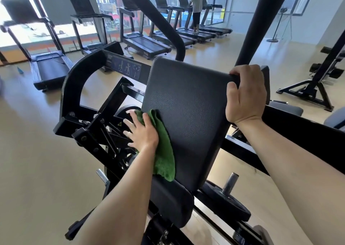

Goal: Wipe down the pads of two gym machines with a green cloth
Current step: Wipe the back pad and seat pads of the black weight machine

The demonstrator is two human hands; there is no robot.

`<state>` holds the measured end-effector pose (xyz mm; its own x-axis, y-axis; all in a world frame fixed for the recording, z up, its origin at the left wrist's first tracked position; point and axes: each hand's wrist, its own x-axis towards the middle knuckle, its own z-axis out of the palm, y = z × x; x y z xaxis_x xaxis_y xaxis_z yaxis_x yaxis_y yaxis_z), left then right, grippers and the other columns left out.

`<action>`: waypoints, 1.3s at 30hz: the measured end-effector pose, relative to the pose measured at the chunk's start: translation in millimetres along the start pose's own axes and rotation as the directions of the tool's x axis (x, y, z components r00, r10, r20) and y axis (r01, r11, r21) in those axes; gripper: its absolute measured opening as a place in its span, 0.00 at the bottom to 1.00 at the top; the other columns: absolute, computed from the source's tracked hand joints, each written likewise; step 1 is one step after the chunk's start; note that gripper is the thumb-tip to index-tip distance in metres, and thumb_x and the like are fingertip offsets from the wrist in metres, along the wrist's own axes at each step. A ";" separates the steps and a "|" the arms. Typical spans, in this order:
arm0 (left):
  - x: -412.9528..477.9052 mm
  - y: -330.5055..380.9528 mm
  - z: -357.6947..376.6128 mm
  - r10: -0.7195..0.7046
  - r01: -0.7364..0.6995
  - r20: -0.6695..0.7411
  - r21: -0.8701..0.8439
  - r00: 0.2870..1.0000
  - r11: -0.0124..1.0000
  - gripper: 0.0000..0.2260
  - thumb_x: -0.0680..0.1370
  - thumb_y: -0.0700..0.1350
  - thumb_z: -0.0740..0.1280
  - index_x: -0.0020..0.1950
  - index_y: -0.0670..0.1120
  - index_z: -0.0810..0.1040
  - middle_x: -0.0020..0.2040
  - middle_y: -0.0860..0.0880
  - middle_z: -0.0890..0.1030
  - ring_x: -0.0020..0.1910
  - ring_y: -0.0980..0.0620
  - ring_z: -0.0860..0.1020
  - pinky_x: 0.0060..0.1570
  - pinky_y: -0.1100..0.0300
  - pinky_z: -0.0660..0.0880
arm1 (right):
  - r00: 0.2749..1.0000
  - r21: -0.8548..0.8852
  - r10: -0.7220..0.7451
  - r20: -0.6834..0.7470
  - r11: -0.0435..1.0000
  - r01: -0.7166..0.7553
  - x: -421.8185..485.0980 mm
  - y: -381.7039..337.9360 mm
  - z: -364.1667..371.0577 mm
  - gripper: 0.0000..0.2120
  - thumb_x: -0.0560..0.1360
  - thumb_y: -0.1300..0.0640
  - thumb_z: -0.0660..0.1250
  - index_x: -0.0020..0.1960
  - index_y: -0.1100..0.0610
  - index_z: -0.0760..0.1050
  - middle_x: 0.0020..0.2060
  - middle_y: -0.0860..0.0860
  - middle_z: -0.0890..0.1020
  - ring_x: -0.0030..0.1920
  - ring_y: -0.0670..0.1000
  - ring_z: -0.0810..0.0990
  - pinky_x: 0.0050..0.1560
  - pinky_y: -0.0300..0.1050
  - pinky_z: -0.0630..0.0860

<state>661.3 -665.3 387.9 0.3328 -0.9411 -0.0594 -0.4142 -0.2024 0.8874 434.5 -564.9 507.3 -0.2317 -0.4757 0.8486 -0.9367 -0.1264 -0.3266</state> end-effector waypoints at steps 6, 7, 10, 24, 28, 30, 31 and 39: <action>-70.1 7.3 19.6 0.098 -0.098 0.035 0.019 0.995 0.995 0.29 0.84 0.56 0.48 0.83 0.47 0.46 0.83 0.39 0.44 0.81 0.37 0.46 0.77 0.41 0.47 | 1.000 0.008 0.022 -0.002 1.000 -0.022 0.2 -4.1 -2.2 0.18 0.75 0.51 0.56 0.55 0.62 0.75 0.51 0.60 0.77 0.51 0.61 0.74 0.53 0.54 0.71; -91.0 22.0 24.3 0.256 -0.256 0.052 -0.003 0.965 0.967 0.31 0.84 0.57 0.49 0.83 0.45 0.45 0.83 0.40 0.43 0.81 0.39 0.45 0.78 0.45 0.45 | 1.000 0.009 0.024 0.001 1.000 -0.024 0.1 -5.1 -2.7 0.17 0.75 0.51 0.57 0.55 0.62 0.75 0.51 0.60 0.77 0.51 0.61 0.74 0.53 0.55 0.71; -123.9 54.8 28.1 0.704 -0.709 0.096 0.040 0.704 0.704 0.32 0.82 0.58 0.48 0.83 0.47 0.45 0.83 0.45 0.44 0.82 0.45 0.42 0.78 0.51 0.41 | 1.000 0.001 0.028 0.003 1.000 -0.028 0.3 -5.4 -4.2 0.17 0.75 0.51 0.57 0.55 0.61 0.75 0.50 0.60 0.77 0.51 0.61 0.74 0.53 0.55 0.71; 42.1 37.1 -7.1 0.226 -0.226 -0.018 -0.115 0.974 0.967 0.21 0.86 0.52 0.49 0.74 0.46 0.71 0.73 0.45 0.73 0.73 0.44 0.68 0.71 0.51 0.62 | 1.000 0.041 0.029 -0.003 0.999 -0.029 -1.8 -6.4 -2.8 0.18 0.74 0.52 0.56 0.55 0.62 0.74 0.51 0.60 0.77 0.52 0.60 0.72 0.50 0.55 0.72; 46.3 112.5 -0.6 0.432 -0.437 -0.067 -0.079 0.899 0.896 0.19 0.85 0.50 0.50 0.68 0.46 0.75 0.68 0.46 0.74 0.70 0.46 0.68 0.70 0.53 0.61 | 0.999 0.029 0.034 0.004 0.999 -0.034 -1.4 -5.6 -2.8 0.17 0.73 0.52 0.56 0.55 0.62 0.74 0.50 0.60 0.76 0.51 0.59 0.72 0.49 0.55 0.71; 46.5 146.9 1.3 0.449 -0.453 -0.070 -0.045 0.891 0.890 0.20 0.85 0.52 0.50 0.69 0.45 0.73 0.69 0.44 0.72 0.70 0.45 0.67 0.71 0.51 0.61 | 0.999 0.021 0.033 0.012 0.999 -0.033 -1.6 -4.7 -3.2 0.17 0.73 0.52 0.57 0.55 0.62 0.75 0.50 0.59 0.77 0.51 0.59 0.73 0.51 0.54 0.70; 46.8 158.9 1.9 0.483 -0.484 -0.060 -0.013 0.874 0.875 0.20 0.85 0.52 0.50 0.70 0.45 0.72 0.69 0.44 0.71 0.70 0.45 0.67 0.71 0.51 0.61 | 0.999 0.020 0.030 0.015 0.999 -0.030 -1.2 -4.5 -3.7 0.18 0.73 0.52 0.57 0.55 0.62 0.75 0.50 0.59 0.77 0.51 0.60 0.73 0.51 0.53 0.70; 71.1 162.1 -14.2 0.664 -0.657 0.070 -0.101 0.745 0.747 0.16 0.85 0.49 0.55 0.65 0.46 0.77 0.64 0.43 0.78 0.63 0.42 0.75 0.59 0.52 0.67 | 1.000 0.023 0.007 0.024 1.000 -0.007 0.1 -4.4 -5.1 0.18 0.73 0.52 0.57 0.55 0.63 0.75 0.50 0.60 0.77 0.50 0.61 0.74 0.53 0.56 0.71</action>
<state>629.9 -761.1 534.0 -0.0866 -0.8541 0.5128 -0.4425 0.4941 0.7483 437.3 -559.9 511.0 -0.2317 -0.4975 0.8359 -0.9287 -0.1425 -0.3423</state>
